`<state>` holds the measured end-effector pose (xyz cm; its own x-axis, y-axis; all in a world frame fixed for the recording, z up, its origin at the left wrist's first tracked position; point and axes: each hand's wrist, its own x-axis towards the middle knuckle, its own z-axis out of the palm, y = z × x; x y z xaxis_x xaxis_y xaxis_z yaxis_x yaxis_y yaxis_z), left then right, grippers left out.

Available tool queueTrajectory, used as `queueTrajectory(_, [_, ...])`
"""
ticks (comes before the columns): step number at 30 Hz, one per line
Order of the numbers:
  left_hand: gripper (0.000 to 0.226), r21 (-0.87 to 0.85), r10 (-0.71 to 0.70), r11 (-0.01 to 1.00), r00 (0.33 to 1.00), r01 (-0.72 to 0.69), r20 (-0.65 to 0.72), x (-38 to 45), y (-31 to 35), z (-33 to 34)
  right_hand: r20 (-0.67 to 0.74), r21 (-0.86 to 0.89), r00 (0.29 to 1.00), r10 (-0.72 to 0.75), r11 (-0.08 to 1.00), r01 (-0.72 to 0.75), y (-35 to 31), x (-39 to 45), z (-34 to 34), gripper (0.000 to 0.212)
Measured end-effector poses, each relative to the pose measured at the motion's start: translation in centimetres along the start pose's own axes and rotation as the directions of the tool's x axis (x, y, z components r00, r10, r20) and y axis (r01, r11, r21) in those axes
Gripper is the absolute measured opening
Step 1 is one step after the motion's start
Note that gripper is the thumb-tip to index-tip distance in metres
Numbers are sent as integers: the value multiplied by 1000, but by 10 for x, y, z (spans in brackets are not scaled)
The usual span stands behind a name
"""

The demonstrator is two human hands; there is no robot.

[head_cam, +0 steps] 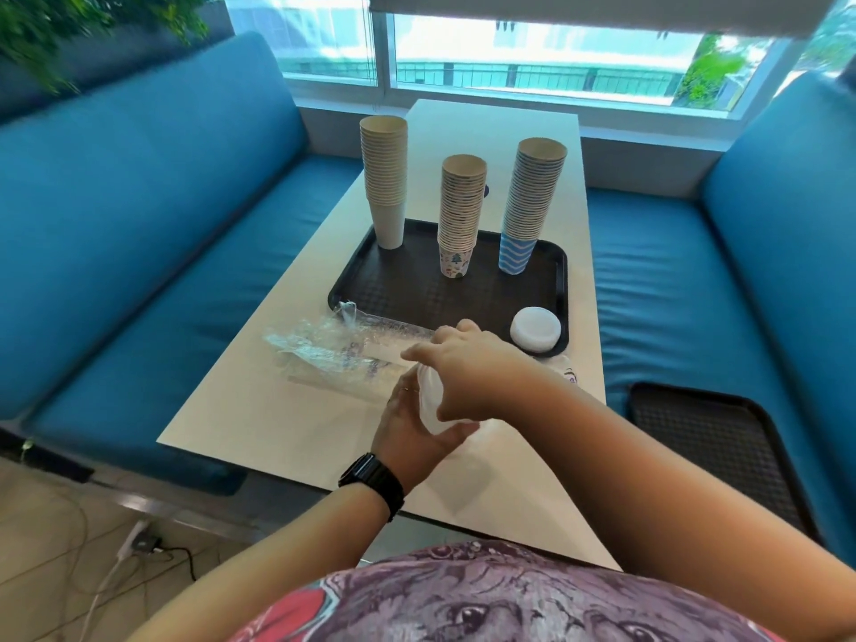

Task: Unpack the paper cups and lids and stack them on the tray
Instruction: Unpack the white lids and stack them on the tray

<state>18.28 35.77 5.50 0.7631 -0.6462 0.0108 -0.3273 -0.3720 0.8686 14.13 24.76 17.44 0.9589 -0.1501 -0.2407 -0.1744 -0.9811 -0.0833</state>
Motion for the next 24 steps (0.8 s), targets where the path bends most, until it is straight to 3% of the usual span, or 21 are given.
queueTrajectory(3, [95,-15,-11,1000,1000,11,-13,0,-3,1,1,55,1000,-19,998,19,7,1,-3,75])
queueTrajectory(6, [92,-15,7,1000,1000,-8,-18,0,-3,1,-52,292,998,-23,956,37,19,-6,-7,77])
queueTrajectory(11, [94,-20,47,999,998,-48,-30,0,-4,-1,-205,702,978,36,702,121,43,-19,-1,55])
queueTrajectory(13, [98,-8,62,998,998,-62,-31,0,-4,-1,-228,718,972,59,685,127,49,-24,9,44])
queueTrajectory(17, [99,19,79,997,997,-79,-12,0,-4,-2,-211,658,975,77,748,83,60,-32,24,34])
queueTrajectory(22, [97,25,88,996,996,-87,-24,1,-5,-1,-129,482,992,16,875,48,65,-32,25,44])
queueTrajectory(24, [99,13,81,997,996,-81,-30,0,-7,-1,-107,477,994,20,878,34,67,-31,24,54])
